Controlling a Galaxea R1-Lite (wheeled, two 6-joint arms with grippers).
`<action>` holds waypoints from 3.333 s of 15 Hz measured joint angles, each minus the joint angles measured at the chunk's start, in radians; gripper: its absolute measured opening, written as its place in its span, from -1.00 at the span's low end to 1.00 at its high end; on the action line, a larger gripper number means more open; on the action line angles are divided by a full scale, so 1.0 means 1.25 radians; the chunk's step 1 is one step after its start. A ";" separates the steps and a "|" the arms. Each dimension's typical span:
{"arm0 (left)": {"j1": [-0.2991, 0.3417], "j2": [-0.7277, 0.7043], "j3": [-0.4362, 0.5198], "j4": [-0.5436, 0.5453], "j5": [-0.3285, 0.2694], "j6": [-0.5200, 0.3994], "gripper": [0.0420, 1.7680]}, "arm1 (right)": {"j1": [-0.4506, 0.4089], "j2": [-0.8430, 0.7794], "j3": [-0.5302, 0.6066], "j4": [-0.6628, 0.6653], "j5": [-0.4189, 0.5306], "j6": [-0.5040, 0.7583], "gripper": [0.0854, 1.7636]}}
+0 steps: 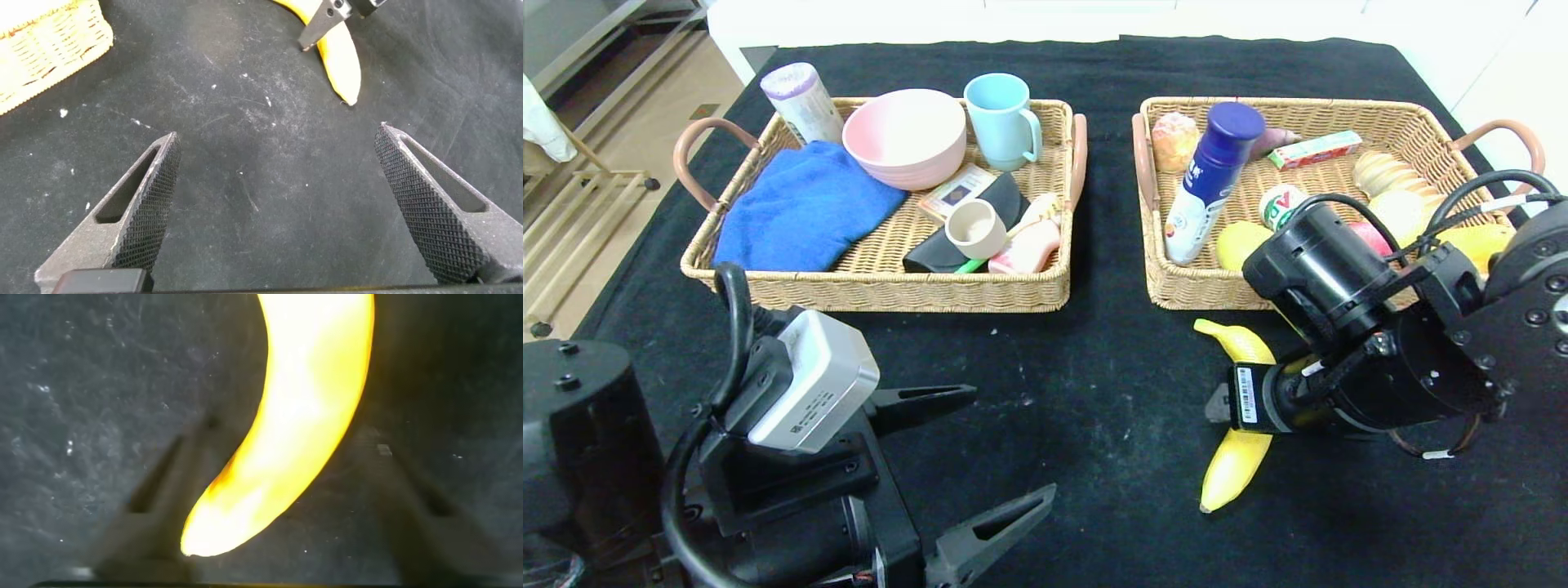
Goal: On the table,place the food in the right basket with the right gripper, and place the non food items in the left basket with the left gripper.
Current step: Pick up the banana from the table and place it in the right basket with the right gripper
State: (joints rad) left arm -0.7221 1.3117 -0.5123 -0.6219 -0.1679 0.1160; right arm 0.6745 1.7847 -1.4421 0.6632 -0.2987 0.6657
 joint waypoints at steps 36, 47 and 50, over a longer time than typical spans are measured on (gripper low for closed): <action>-0.002 0.017 0.014 0.000 0.000 0.012 0.94 | -0.201 -0.100 -0.354 0.204 -0.084 0.007 -0.33; -0.006 0.024 0.019 0.000 -0.001 0.023 0.94 | -0.361 -0.039 -0.381 -0.118 -0.070 0.057 -0.33; -0.006 0.024 0.019 -0.001 -0.001 0.023 0.94 | -0.383 -0.018 -0.376 -0.158 -0.048 0.059 -0.33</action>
State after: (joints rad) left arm -0.7298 1.3421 -0.4881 -0.6234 -0.1691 0.1451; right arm 0.1957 1.7626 -1.9117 0.4660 -0.3591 0.7398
